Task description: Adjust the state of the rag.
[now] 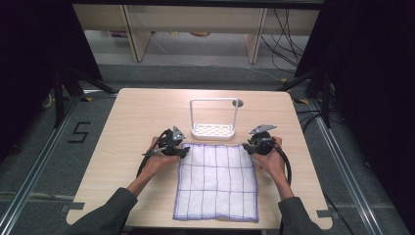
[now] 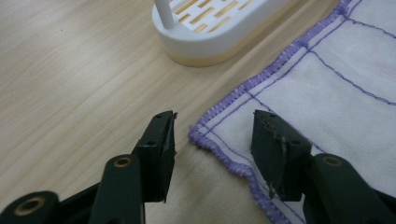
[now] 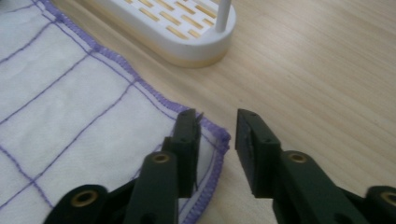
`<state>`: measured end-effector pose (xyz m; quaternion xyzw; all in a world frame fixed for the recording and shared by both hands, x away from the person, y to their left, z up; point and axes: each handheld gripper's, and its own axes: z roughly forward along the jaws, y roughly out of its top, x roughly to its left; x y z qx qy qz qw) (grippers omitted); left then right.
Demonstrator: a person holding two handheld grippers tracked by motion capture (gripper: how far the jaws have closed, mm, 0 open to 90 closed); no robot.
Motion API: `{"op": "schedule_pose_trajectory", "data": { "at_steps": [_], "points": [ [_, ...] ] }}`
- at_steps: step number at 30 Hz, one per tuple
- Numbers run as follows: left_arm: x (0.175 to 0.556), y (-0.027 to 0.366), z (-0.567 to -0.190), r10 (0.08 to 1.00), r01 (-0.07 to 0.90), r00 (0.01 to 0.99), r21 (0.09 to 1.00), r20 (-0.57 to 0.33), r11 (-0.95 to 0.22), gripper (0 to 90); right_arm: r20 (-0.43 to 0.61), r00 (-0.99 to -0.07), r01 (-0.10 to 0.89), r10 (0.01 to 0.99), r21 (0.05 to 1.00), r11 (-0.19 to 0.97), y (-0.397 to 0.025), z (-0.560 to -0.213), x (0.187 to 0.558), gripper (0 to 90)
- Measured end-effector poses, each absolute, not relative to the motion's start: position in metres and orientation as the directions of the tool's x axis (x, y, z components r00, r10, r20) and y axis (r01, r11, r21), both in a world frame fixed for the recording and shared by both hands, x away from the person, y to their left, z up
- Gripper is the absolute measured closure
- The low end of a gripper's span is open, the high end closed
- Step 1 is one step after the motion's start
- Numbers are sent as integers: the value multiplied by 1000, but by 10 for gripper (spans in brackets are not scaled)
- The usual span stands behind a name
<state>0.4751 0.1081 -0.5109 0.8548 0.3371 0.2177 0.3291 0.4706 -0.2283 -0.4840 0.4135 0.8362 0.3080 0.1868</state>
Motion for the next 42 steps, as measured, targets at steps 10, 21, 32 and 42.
{"op": "schedule_pose_trajectory", "data": {
  "at_steps": [10,21,32,42],
  "points": [
    [474,108,-511,701,431,701,705,131,-563,615,-41,-577,617,816,633,468,-223,-498,478,561],
    [473,110,-513,696,460,717,727,34,-510,831,3,-605,616,796,635,466,-219,-501,475,793],
    [473,111,-513,695,454,718,728,44,-514,871,5,-623,612,782,625,484,-218,-496,473,862],
    [471,115,-498,704,414,706,762,77,-499,876,-7,-631,566,776,680,466,-222,-477,468,869]
  ]
}}
